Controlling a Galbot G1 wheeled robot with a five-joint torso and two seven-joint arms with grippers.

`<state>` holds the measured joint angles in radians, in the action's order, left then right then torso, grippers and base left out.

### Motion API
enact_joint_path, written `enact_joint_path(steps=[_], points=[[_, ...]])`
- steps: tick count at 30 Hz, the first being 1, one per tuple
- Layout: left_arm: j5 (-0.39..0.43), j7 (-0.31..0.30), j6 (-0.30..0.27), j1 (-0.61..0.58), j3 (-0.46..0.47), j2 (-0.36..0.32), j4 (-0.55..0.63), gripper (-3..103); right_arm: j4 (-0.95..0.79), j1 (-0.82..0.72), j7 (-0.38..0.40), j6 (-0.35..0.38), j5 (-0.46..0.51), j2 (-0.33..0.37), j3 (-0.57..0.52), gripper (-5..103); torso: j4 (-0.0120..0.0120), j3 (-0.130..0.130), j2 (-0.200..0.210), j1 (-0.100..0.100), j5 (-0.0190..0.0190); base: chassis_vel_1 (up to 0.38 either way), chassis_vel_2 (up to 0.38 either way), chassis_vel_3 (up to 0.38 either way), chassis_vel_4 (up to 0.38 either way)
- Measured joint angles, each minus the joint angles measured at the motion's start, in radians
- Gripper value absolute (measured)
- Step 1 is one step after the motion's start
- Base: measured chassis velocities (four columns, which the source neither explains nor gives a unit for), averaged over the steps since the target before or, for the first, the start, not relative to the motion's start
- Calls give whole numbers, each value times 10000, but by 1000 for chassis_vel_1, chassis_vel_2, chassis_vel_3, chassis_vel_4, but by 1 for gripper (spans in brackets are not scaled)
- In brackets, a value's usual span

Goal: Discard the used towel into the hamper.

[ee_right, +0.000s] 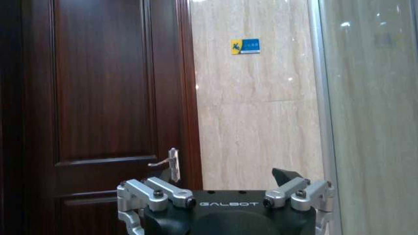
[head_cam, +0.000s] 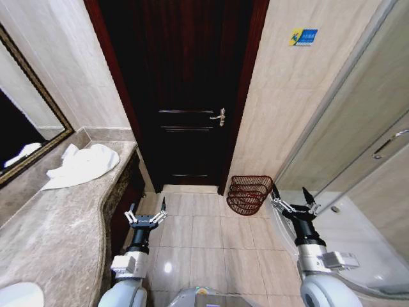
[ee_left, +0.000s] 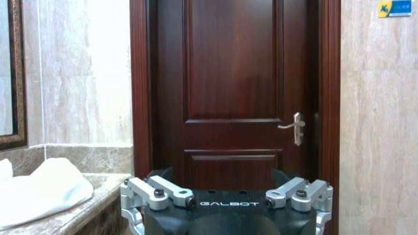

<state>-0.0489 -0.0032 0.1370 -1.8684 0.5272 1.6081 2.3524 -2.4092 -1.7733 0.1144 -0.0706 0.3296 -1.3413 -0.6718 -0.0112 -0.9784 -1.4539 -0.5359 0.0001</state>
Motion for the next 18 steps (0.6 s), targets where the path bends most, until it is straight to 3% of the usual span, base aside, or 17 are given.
enact_joint_path(steps=[18], points=[[92, -56, 184, 143, -45, 0, -104, 100, -52, 11, -80, -62, 93, -86, 44, 100, 0, 0, 0, 1, -1, 0, 0, 0, 0]])
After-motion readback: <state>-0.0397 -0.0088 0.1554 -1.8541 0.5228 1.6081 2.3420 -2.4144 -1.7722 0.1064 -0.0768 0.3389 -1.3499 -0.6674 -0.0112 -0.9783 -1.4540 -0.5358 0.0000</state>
